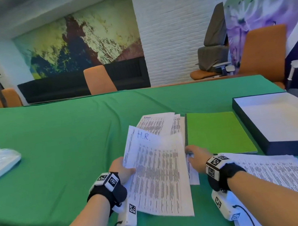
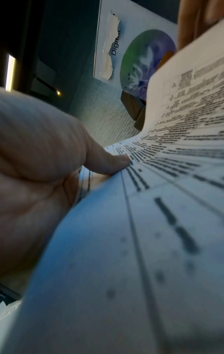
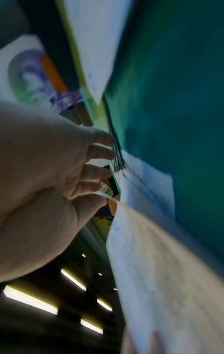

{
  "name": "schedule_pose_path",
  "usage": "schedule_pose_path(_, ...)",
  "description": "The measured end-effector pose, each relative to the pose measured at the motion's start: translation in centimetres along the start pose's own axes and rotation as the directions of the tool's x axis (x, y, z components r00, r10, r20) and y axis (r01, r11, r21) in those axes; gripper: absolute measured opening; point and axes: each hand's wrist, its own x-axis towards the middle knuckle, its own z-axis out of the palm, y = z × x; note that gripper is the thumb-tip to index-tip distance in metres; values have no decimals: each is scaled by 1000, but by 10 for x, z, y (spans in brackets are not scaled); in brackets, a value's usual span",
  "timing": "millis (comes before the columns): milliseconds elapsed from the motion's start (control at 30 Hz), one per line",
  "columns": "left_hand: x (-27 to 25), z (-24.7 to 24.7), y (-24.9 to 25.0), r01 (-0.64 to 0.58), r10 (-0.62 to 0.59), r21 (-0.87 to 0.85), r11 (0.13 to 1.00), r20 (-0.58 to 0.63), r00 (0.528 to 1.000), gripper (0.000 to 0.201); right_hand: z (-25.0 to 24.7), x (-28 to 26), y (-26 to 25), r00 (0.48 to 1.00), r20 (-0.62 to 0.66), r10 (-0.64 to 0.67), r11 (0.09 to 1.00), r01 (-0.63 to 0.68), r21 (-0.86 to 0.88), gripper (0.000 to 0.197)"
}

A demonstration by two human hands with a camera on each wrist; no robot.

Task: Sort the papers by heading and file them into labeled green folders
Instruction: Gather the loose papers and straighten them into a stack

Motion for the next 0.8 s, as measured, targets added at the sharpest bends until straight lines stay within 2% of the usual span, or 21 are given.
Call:
schedule_pose_path(133,37,-14,23,-20,20,1,1000,-27,999,43,-24,29,-2,1000,-13,-10,982,7,-186,46)
schedule_pose_path(233,71,-4,39,-12,12,24,1000,10,1000,48,-34,57,-6,997,56,-60,936,76,-343,47)
schedule_pose_path(367,110,20,47,54,-61,120,991,63,996,68,-38,82,1,979,205,-19,926,94,-365,47)
schedule_pose_path(500,139,33,42,109,-123,185,977,69,990,61,-32,90,13,969,247,-18,898,124,-422,59)
schedule_pose_path(600,149,36,41,136,-156,188,973,96,983,44,-32,89,15,955,295,-20,859,167,-485,67)
schedule_pose_path(733,161,36,38,135,-159,230,964,90,983,68,-36,91,17,955,293,-40,874,176,-454,66)
schedule_pose_path(800,167,35,36,115,-139,231,966,88,986,62,-37,93,17,955,296,-37,874,174,-453,65)
